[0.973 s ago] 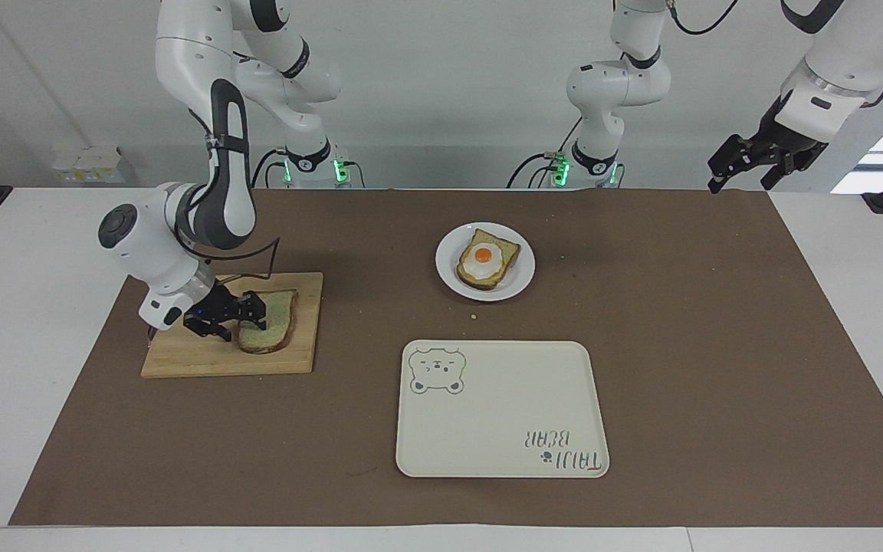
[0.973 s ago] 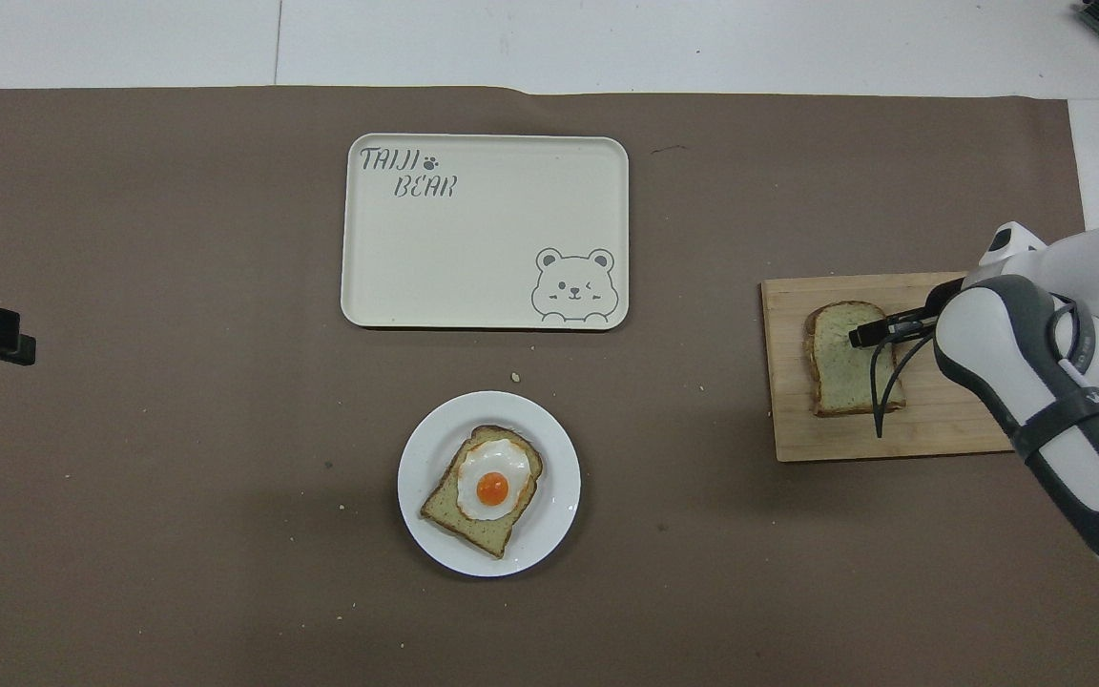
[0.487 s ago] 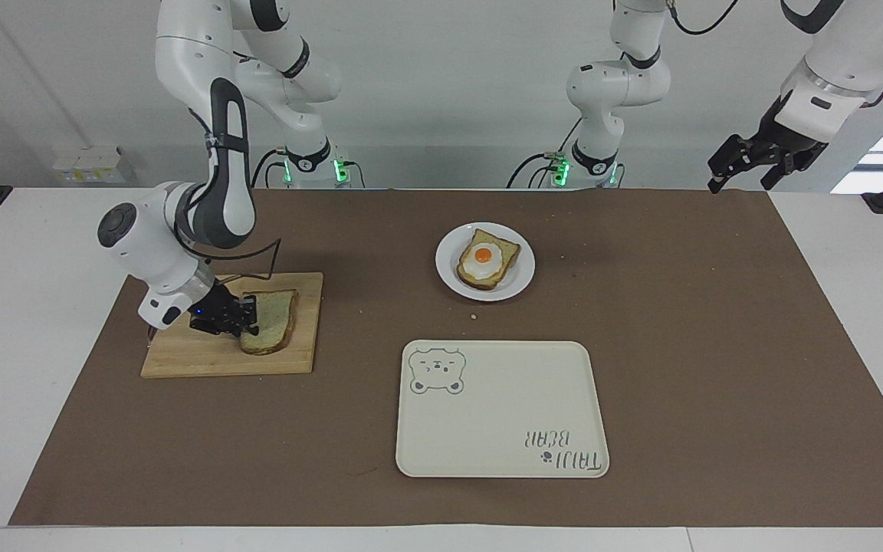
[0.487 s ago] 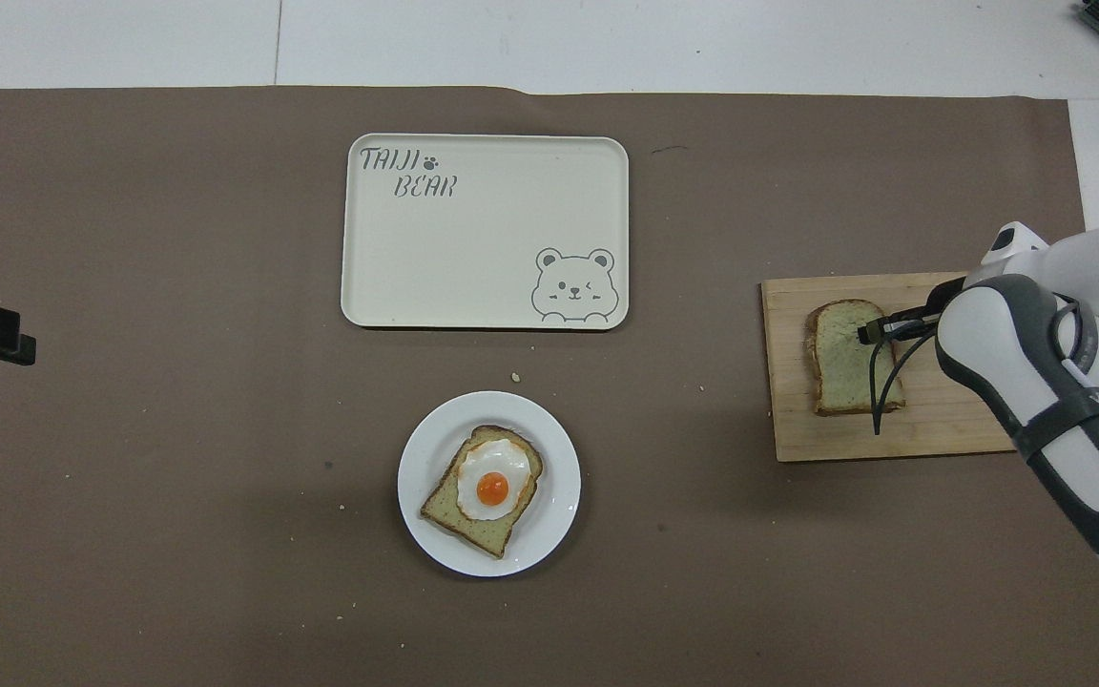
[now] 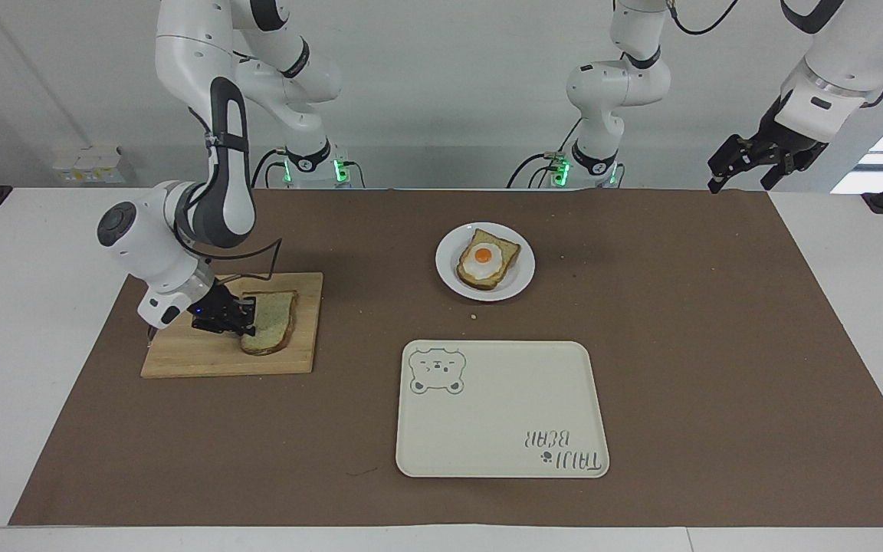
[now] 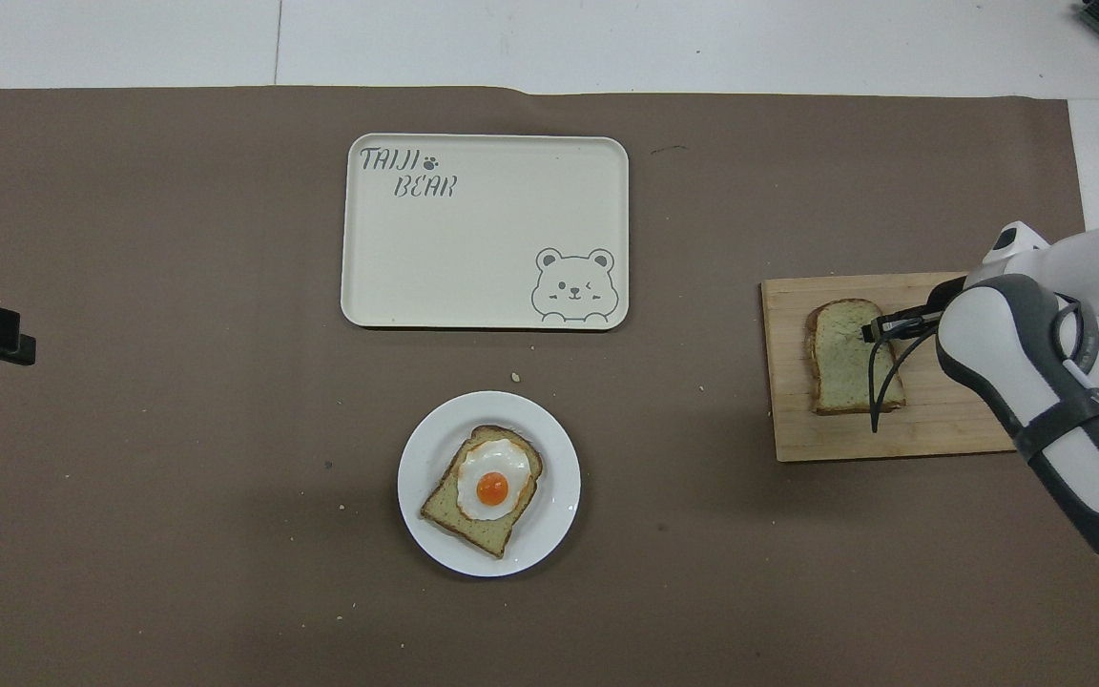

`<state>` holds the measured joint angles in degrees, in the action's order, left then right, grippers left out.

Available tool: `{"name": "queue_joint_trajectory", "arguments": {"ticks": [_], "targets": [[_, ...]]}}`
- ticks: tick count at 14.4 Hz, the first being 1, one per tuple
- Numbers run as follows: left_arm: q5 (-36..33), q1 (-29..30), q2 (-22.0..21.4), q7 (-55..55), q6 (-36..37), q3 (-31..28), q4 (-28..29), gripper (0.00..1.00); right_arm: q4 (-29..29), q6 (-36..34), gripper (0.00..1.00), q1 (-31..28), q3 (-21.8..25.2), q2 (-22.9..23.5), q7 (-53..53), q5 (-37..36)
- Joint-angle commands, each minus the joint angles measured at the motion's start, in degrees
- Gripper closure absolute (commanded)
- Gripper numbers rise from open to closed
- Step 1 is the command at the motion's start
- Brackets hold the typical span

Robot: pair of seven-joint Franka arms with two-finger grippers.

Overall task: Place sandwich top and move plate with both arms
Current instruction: 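Close the right gripper on the bread slice edge and lift it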

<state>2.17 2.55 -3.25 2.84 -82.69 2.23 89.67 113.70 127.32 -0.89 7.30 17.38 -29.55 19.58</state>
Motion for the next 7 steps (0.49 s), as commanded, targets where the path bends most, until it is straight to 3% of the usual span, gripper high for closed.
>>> {"name": "queue_joint_trajectory", "arguments": {"ticks": [1, 7], "targets": [[-0.8, 0.7, -0.6, 0.5, 0.3, 0.6, 0.8, 0.0, -0.1, -0.1, 1.0, 0.1, -0.1, -0.1, 0.9, 1.3], [-0.8, 0.7, -0.7, 0.5, 0.3, 0.6, 0.8, 0.0, -2.2, -6.1, 1.0, 0.0, 0.3, -2.3, 1.6, 0.6]]}}
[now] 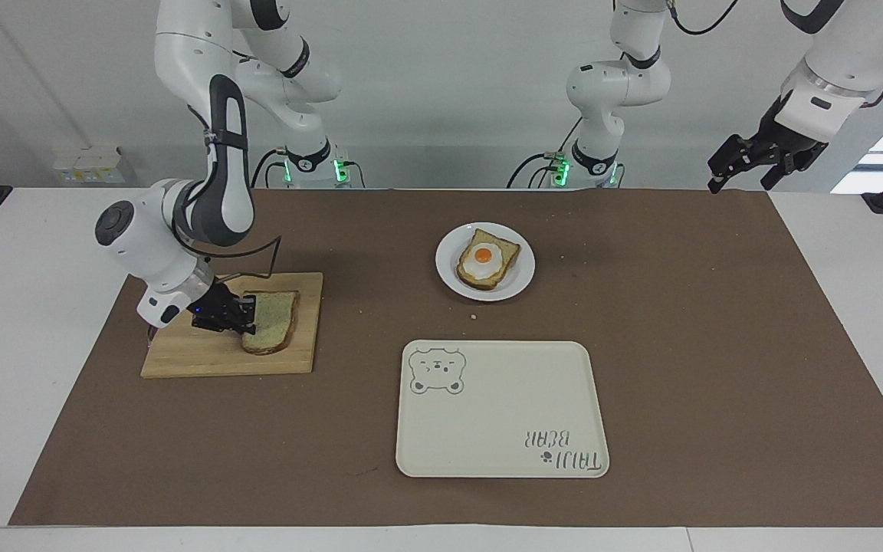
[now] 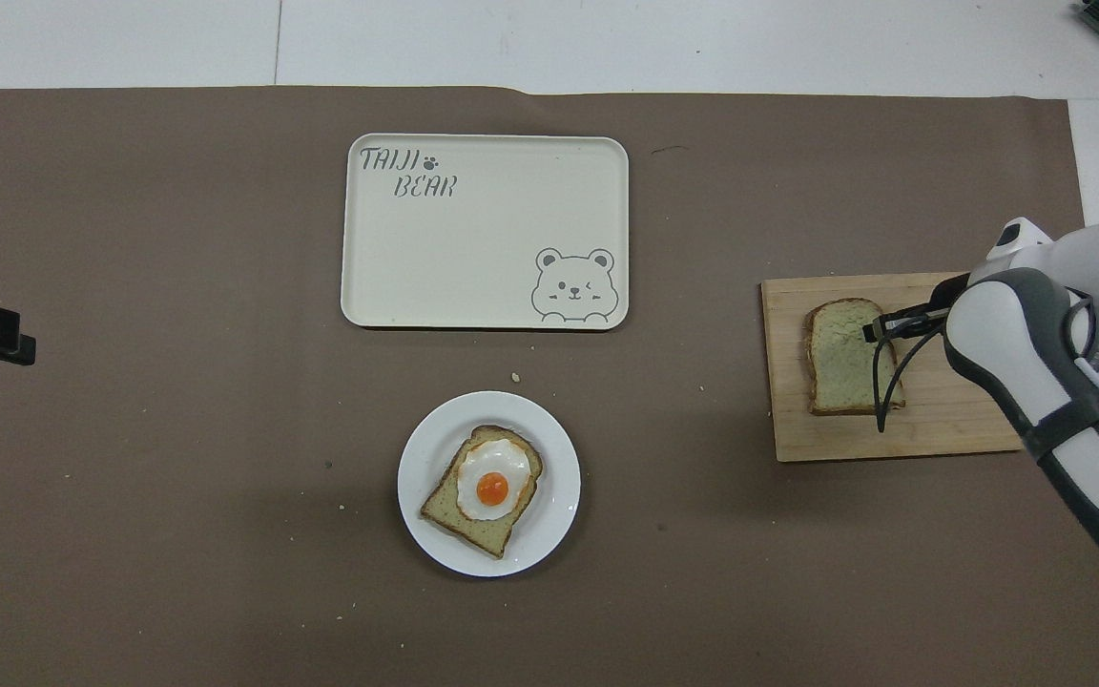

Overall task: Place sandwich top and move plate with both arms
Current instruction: 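Close the right gripper on the bread slice edge and lift it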

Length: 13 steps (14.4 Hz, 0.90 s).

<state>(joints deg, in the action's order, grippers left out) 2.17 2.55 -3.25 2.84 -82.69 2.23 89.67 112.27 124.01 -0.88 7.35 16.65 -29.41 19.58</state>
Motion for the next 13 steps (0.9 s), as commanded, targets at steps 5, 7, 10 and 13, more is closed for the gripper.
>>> {"name": "queue_joint_trajectory", "arguments": {"ticks": [5, 7, 10, 13], "targets": [[-0.8, 0.7, -0.7, 0.5, 0.3, 0.6, 0.8, 0.0, -4.4, -10.2, 1.0, 0.0, 0.3, -4.2, 4.9, 0.1], [-0.8, 0.7, -0.6, 0.5, 0.3, 0.6, 0.8, 0.0, -5.6, -12.8, 1.0, 0.0, 0.3, -5.8, 5.9, 0.0], [-0.8, 0.7, -0.7, 0.5, 0.3, 0.6, 0.8, 0.0, -9.1, -19.1, 1.0, 0.1, 0.1, -6.9, 7.7, 0.0], [-0.8, 0.7, -0.7, 0.5, 0.3, 0.6, 0.8, 0.0, -9.7, -22.4, 1.0, 1.1, -0.5, -8.4, 10.9, 0.3]]}}
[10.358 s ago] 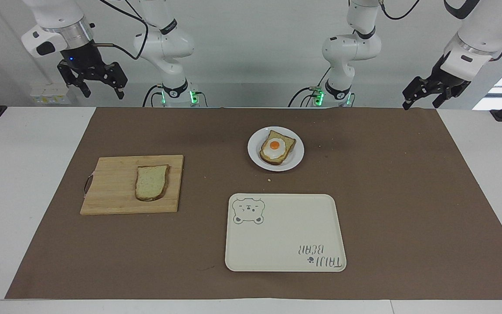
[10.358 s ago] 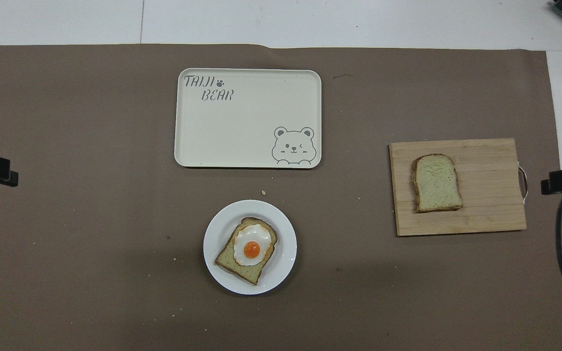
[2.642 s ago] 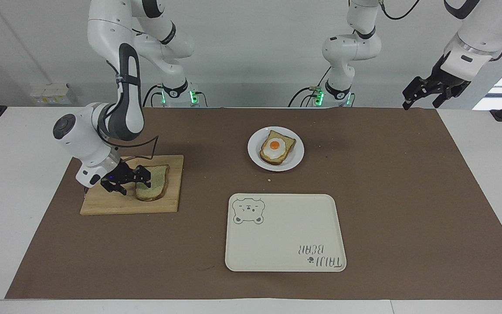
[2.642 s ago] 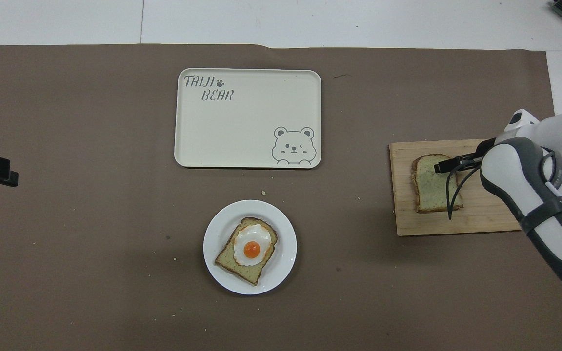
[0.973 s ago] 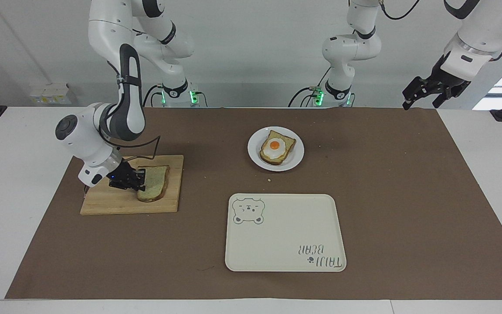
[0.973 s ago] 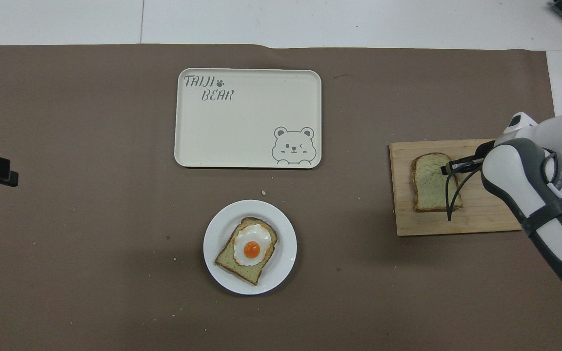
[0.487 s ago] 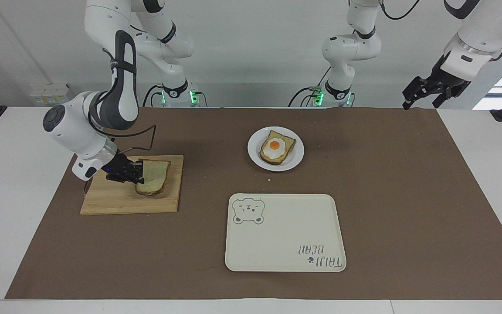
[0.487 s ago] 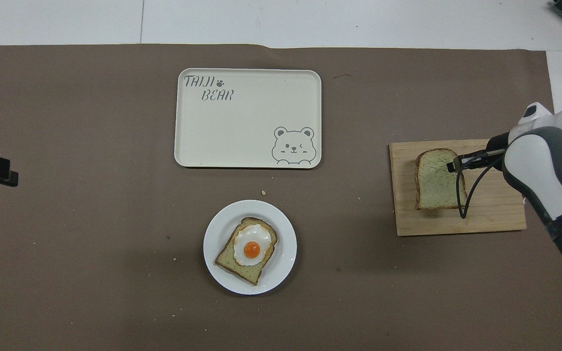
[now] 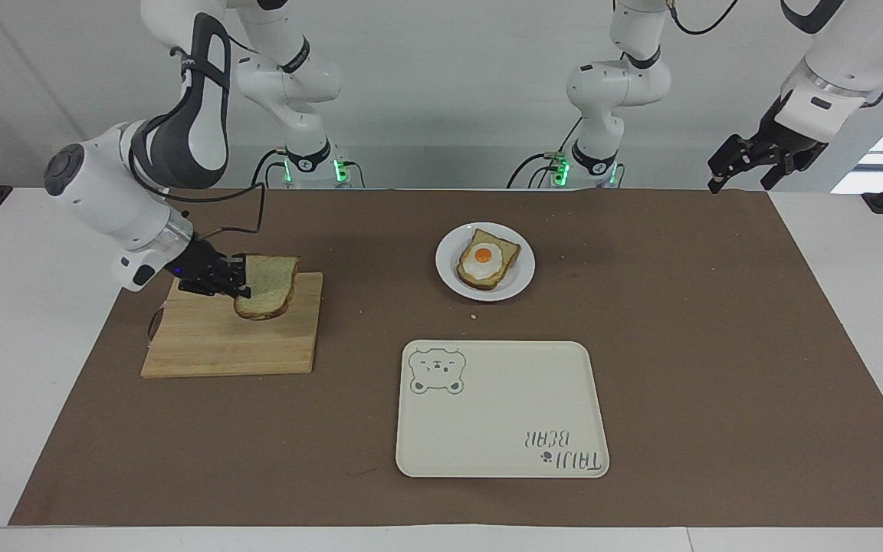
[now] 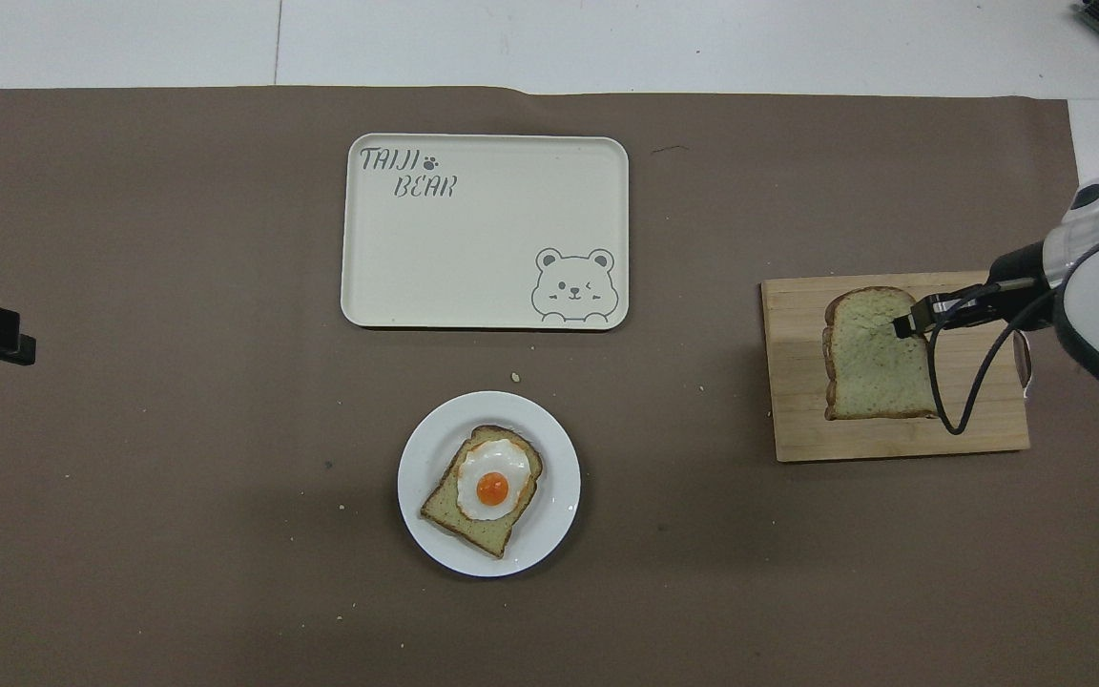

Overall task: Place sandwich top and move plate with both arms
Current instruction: 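Carry the bread slice with the right gripper over the egg toast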

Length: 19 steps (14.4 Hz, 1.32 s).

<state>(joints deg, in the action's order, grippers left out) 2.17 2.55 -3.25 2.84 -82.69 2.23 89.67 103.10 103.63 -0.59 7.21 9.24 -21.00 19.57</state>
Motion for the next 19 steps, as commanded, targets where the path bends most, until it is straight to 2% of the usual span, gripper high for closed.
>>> {"name": "queue_joint_trajectory", "arguments": {"ticks": [1, 4, 10, 14, 19], "targets": [[-0.8, 0.7, -0.6, 0.5, 0.3, 0.6, 0.8, 0.0, -0.6, -2.8, 1.0, 1.5, -0.4, -1.1, 2.9, 0.7], [-0.8, 0.7, -0.6, 0.5, 0.3, 0.6, 0.8, 0.0, -0.6, -4.1, 1.0, 4.5, -0.7, -1.3, 3.3, 1.2], [-0.8, 0.7, -0.6, 0.5, 0.3, 0.6, 0.8, 0.0, -0.6, -3.0, 1.0, 13.2, -1.1, -1.7, 14.3, 1.5], [-0.8, 0.7, -0.6, 0.5, 0.3, 0.6, 0.8, 0.0, -0.4, -2.9, 1.0, 15.9, -1.1, -2.3, 16.4, 5.6], [-0.8, 0.7, -0.6, 0.5, 0.3, 0.6, 0.8, 0.0, 0.3, -2.5, 1.0, 21.8, -1.5, -2.8, 19.5, 8.6]]}}
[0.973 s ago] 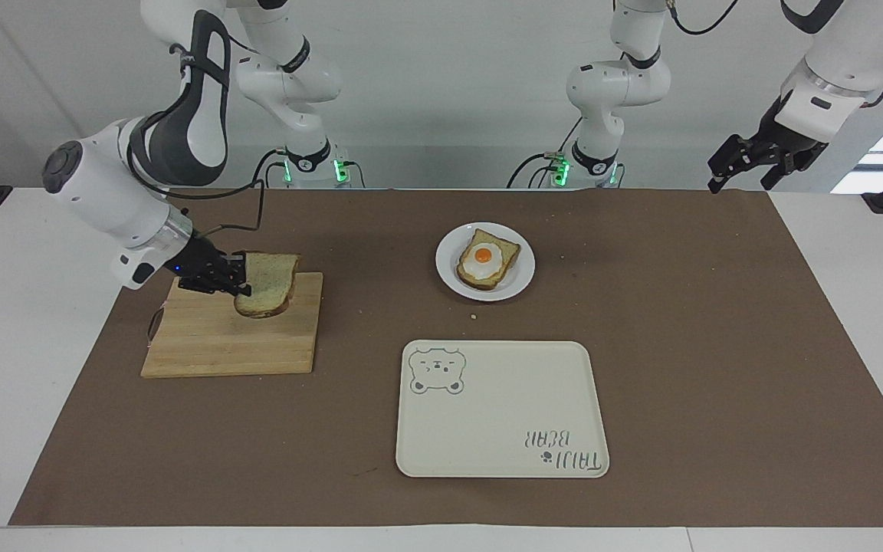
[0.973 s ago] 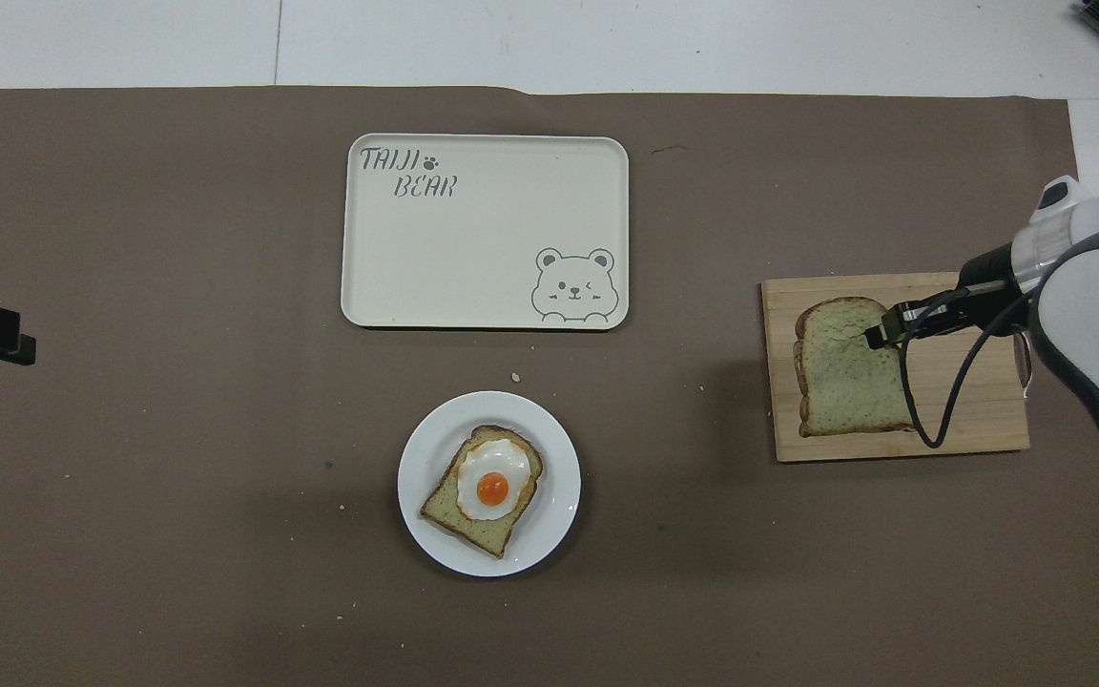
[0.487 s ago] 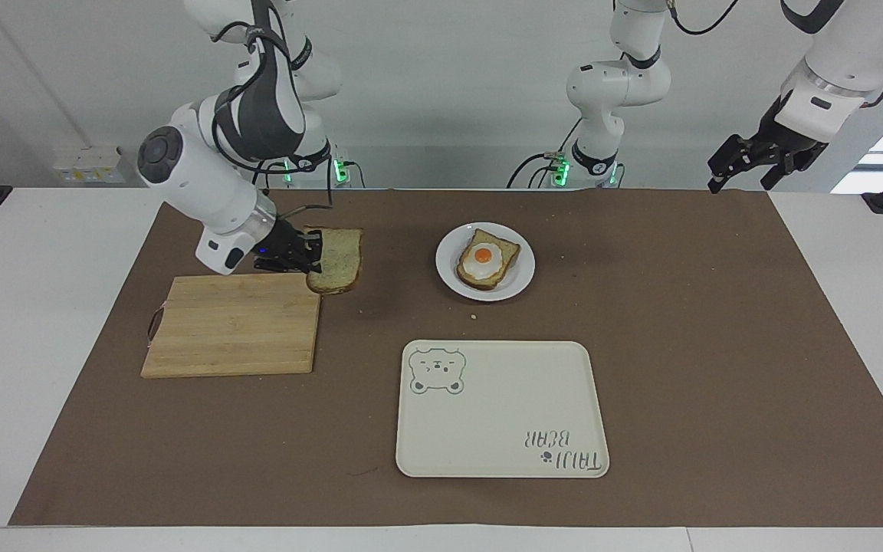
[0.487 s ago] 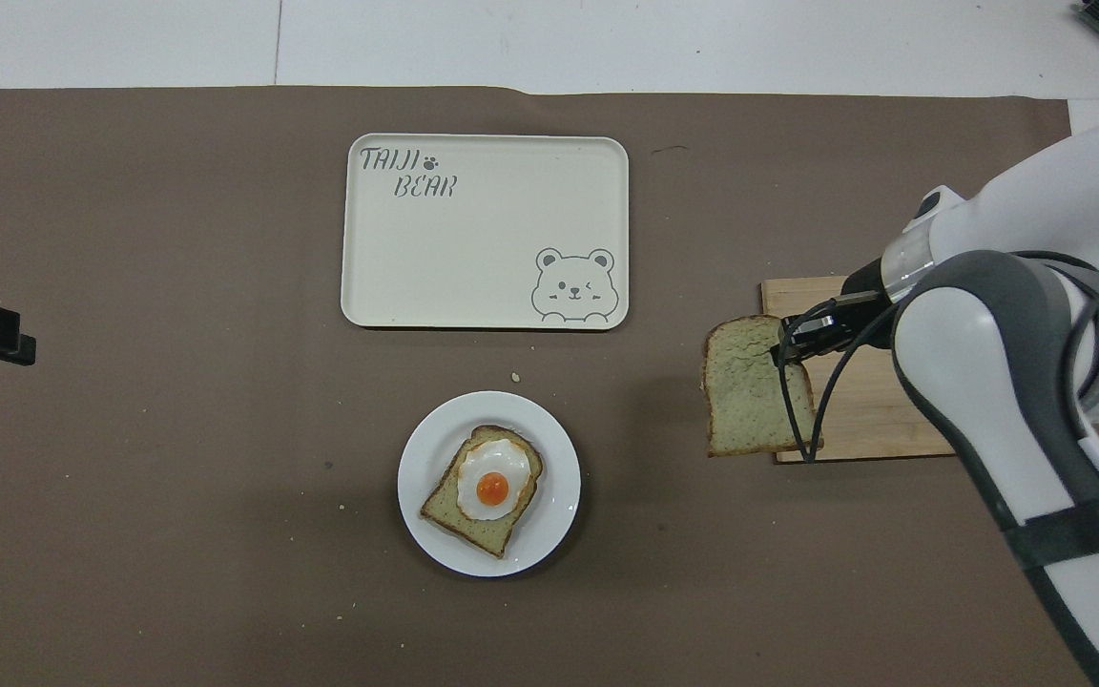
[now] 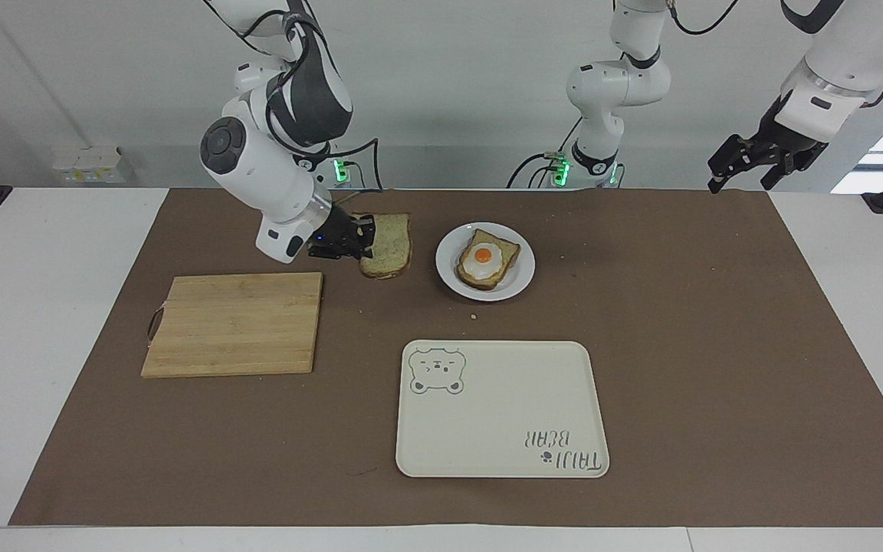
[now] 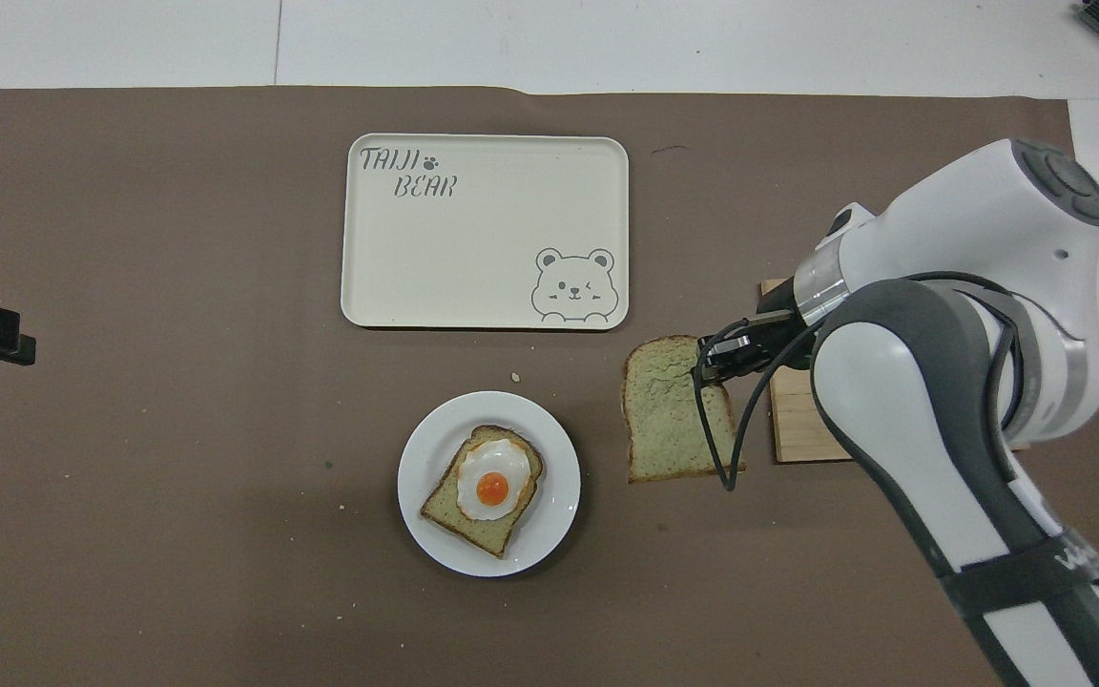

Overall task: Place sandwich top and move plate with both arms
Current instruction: 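Carry the bread slice with the right gripper over the egg toast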

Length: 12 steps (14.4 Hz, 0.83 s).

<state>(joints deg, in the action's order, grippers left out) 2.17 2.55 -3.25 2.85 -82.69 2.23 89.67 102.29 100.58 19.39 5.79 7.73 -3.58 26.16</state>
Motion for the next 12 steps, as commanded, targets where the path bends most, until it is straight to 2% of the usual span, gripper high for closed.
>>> {"name": "queue_joint_trajectory", "arguments": {"ticks": [1, 5, 12], "targets": [[-0.8, 0.7, -0.6, 0.5, 0.3, 0.6, 0.8, 0.0, 1.2, 0.9, 1.0, 2.3, -0.1, -1.4, 2.3, 2.3], [-0.8, 0.7, -0.6, 0.5, 0.3, 0.6, 0.8, 0.0, 1.2, 4.3, 1.0, 6.3, -0.1, -1.4, 5.7, 3.0], [-0.8, 0.7, -0.6, 0.5, 0.3, 0.6, 0.8, 0.0, 2.4, 17.7, 1.0, 17.6, -0.2, 2.5, 19.6, 3.0]]}}
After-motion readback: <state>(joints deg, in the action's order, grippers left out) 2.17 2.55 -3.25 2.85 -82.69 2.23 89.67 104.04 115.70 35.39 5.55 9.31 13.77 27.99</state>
